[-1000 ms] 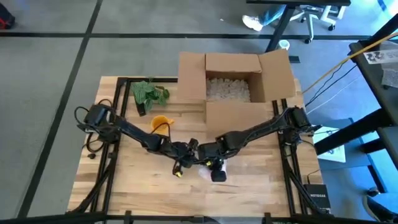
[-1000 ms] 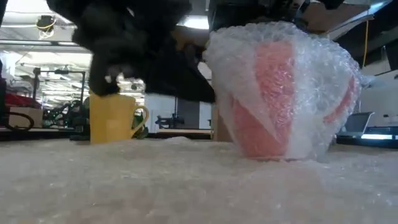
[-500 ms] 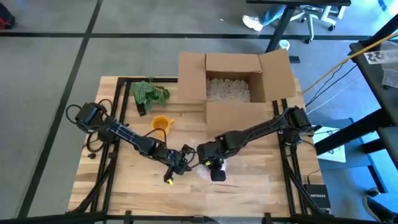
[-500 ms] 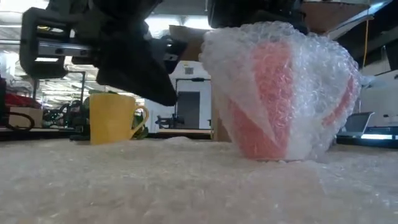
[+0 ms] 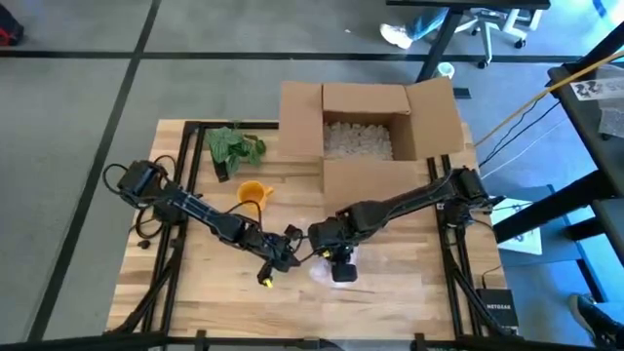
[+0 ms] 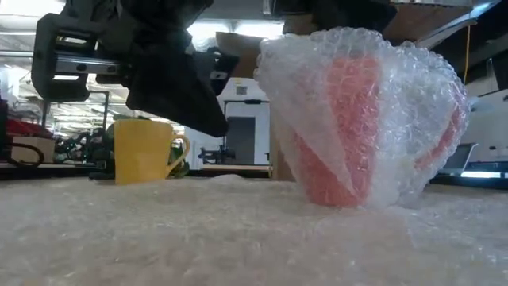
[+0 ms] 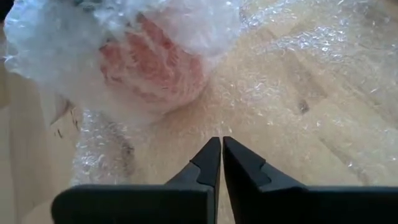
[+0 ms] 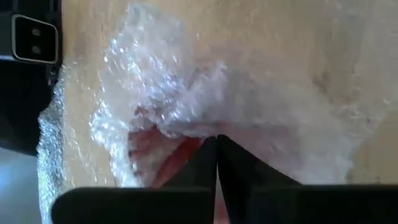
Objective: Wrap mug
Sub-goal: Wrap the orange mug with the bubble wrap
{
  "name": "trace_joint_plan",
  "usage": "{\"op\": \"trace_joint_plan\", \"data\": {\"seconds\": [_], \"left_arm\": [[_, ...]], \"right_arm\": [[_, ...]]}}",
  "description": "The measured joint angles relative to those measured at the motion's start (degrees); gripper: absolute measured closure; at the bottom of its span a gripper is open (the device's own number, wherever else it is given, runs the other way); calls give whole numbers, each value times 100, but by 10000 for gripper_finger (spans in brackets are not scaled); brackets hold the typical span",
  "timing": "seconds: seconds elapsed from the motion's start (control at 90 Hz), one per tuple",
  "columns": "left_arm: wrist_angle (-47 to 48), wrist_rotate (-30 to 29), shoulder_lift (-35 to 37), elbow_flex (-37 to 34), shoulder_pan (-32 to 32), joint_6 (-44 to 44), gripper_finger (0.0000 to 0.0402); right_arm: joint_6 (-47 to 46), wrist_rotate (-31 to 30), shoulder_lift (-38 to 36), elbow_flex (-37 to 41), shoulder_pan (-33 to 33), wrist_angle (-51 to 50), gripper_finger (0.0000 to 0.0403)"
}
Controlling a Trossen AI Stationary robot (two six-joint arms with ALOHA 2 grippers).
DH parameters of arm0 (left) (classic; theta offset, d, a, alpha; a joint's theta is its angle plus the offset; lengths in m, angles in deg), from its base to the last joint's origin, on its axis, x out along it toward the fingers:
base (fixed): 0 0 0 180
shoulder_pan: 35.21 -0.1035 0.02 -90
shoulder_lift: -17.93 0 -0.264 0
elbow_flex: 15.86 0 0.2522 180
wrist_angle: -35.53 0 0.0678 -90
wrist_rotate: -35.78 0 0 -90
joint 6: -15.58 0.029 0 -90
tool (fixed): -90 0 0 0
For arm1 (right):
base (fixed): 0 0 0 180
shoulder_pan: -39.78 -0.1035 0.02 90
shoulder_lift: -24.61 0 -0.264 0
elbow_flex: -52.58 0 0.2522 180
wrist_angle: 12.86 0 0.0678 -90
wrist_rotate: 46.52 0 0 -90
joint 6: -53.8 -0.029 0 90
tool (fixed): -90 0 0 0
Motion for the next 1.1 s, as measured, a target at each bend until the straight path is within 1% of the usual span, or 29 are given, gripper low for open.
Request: {"op": "trace_joint_plan", "data": {"seconds": [0.244,0.444,0.556,0.744,0.9,0.989,1.1], "left_arm": [[16,6,0,0,4,0,402],[14,7,0,0,4,0,402],[18,7,0,0,4,-2,402],[51,7,0,-2,4,-1,402],[328,19,0,-2,35,-46,402],[677,59,0,-2,129,-237,402],[935,72,-2,-2,368,-465,402]], "right_arm": [[-94,-382,-8,-566,-191,-685,403],[28,-530,-17,-963,-271,-585,403],[68,-467,-24,-972,-271,-352,403],[192,-429,53,-964,-271,-230,403],[228,-227,83,-505,-262,329,403],[163,-216,92,-42,-258,540,403],[-5,-141,92,668,-253,1065,403]]}}
